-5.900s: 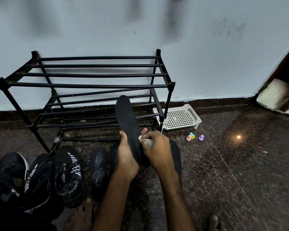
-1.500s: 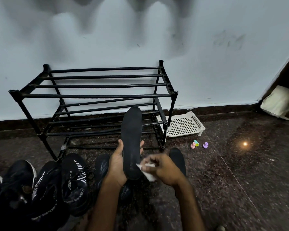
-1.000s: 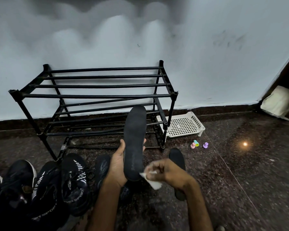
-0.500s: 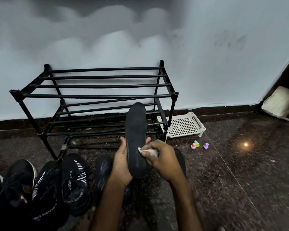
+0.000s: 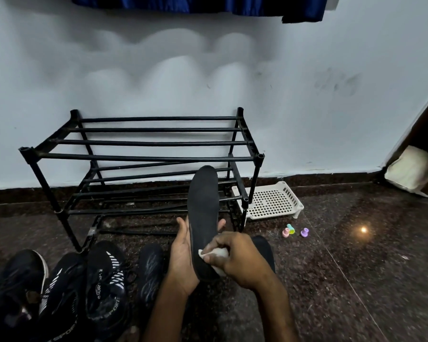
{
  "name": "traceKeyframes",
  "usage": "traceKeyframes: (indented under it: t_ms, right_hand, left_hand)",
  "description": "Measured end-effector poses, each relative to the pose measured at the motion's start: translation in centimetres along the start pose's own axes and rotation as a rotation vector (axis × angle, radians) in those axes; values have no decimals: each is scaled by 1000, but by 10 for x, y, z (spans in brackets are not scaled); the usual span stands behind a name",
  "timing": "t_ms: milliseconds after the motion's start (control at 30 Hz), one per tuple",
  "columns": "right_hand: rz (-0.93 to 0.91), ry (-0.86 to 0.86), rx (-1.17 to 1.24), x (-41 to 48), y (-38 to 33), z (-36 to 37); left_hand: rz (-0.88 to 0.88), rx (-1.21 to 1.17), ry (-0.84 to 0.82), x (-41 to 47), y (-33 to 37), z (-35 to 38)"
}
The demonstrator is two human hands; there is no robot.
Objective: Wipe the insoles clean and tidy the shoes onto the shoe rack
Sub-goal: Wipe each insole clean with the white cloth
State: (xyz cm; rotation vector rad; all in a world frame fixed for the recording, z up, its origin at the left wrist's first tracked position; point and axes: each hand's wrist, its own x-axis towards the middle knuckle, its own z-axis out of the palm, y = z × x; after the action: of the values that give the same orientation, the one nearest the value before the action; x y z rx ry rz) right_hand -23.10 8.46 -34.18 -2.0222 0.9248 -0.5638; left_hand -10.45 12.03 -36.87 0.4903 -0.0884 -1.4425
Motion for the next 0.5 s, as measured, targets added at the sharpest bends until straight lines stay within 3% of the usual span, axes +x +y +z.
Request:
traceKeyframes:
  t_ms: [33, 133, 367, 433, 500]
  right_hand:
    - [-25, 12, -29, 1, -2, 0]
    - [-59, 261, -210, 7, -4, 1]
    - [-94, 600, -340, 21, 1, -31]
    - [-109, 644, -341, 25, 4, -42]
    - [-118, 566, -298, 24, 4, -51]
  left_hand:
    - [-17, 3, 2, -1, 0, 2]
    - [-88, 32, 26, -5, -1, 4]
    - [-190, 173, -127, -15, 7, -3]
    - [-221, 182, -166, -17, 9, -1]
    - [-216, 180, -181, -17, 8, 1]
